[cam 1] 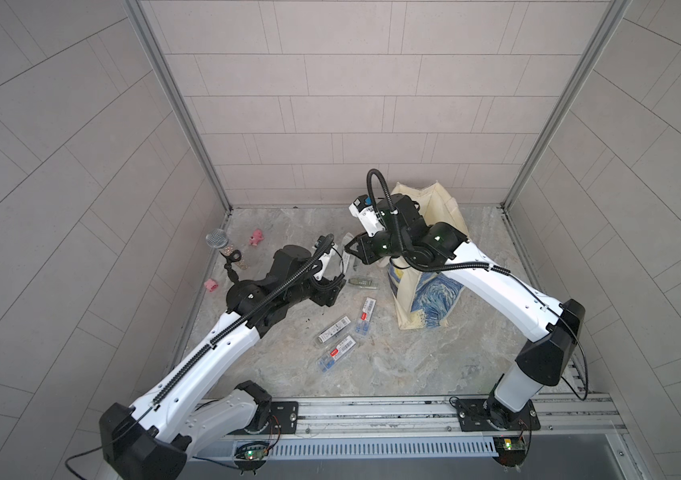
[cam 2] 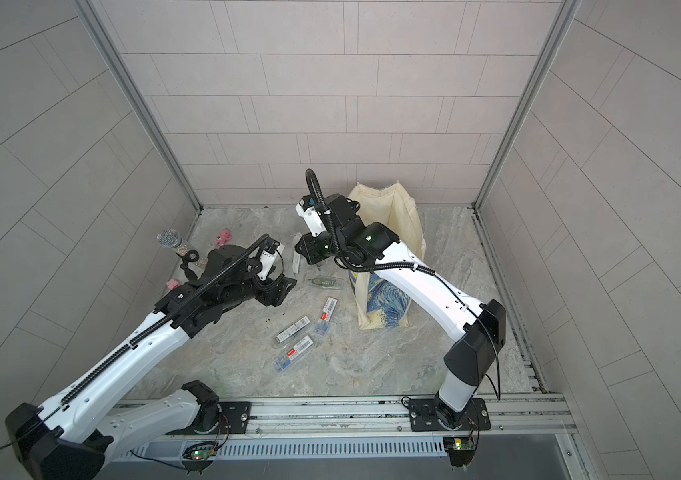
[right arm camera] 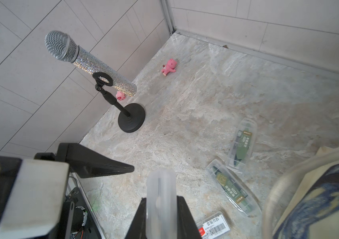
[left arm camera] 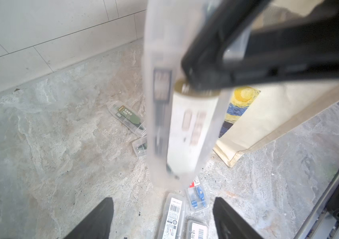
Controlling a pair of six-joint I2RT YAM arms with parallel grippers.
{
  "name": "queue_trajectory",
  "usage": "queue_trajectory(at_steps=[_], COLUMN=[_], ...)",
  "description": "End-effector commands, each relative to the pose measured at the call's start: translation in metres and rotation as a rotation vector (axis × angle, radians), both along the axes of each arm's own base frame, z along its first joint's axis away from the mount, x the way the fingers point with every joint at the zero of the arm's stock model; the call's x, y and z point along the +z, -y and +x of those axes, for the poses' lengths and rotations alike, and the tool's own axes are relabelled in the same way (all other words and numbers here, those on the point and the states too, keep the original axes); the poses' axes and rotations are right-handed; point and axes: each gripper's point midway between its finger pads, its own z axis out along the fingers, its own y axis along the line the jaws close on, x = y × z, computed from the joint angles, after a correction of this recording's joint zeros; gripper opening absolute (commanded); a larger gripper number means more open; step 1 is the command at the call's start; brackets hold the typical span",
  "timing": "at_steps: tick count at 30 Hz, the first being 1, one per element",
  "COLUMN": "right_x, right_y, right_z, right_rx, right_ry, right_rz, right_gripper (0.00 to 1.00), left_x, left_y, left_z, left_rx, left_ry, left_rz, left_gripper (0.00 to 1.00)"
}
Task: Put the compass set into the canvas bag
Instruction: Place the compass set in the canvas bag.
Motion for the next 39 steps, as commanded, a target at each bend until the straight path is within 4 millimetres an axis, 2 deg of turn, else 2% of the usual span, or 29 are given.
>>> queue_trajectory(at_steps=[1,6,11,14,16,19,23,26,29,33,35,39], right_x=[0.052,0.091,0.124,0.132,0.128,0.11,0.066,0.035,0.008,-0.026,-0.049,-0.082], right_y=[0.025,0.063,0.113,0.145,0.168,0.195,0.221,0.223,0.216,0.216,0.219,0.214], right_z=[0.002,0.013,0.018,0.018,0.021,0.031,0.059,0.076,0.085,0.096,0.104,0.11], right_rx=[-0.056,-0.153,-0.26,-0.339,-0.4,-0.472,-0.577,-0.578,-0.542,-0.539,-0.556,-0.532], right_ry=[0.119,0.209,0.274,0.312,0.313,0.286,0.211,0.134,0.075,0.013,-0.02,-0.092], right_rz=[0.054,0.073,0.082,0.035,-0.001,-0.076,-0.232,-0.33,-0.372,-0.442,-0.483,-0.511], right_gripper=[0.0,0.0,0.0,0.0,0.0,0.0,0.0,0.0,0.0,0.0,0.0,0.0], left_x=[0.004,0.008,0.001,-0.004,-0.006,-0.009,-0.015,-0.019,-0.024,-0.028,-0.029,-0.026], left_y=[-0.002,0.003,0.013,0.016,0.017,0.022,0.023,0.021,0.02,0.021,0.022,0.019], left_z=[-0.012,-0.022,-0.021,-0.02,-0.02,-0.022,-0.02,-0.018,-0.017,-0.016,-0.014,-0.013], left_rx=[0.002,-0.032,-0.066,-0.072,-0.075,-0.101,-0.098,-0.087,-0.079,-0.083,-0.077,-0.069], left_ry=[0.005,0.004,-0.021,-0.04,-0.053,-0.083,-0.099,-0.11,-0.119,-0.138,-0.14,-0.122], left_rz=[-0.053,-0.11,-0.131,-0.135,-0.133,-0.133,-0.127,-0.102,-0.087,-0.081,-0.077,-0.079], left_gripper=[0.84,0.85,0.85,0.85,0.85,0.85,0.85,0.85,0.85,0.85,0.85,0.85])
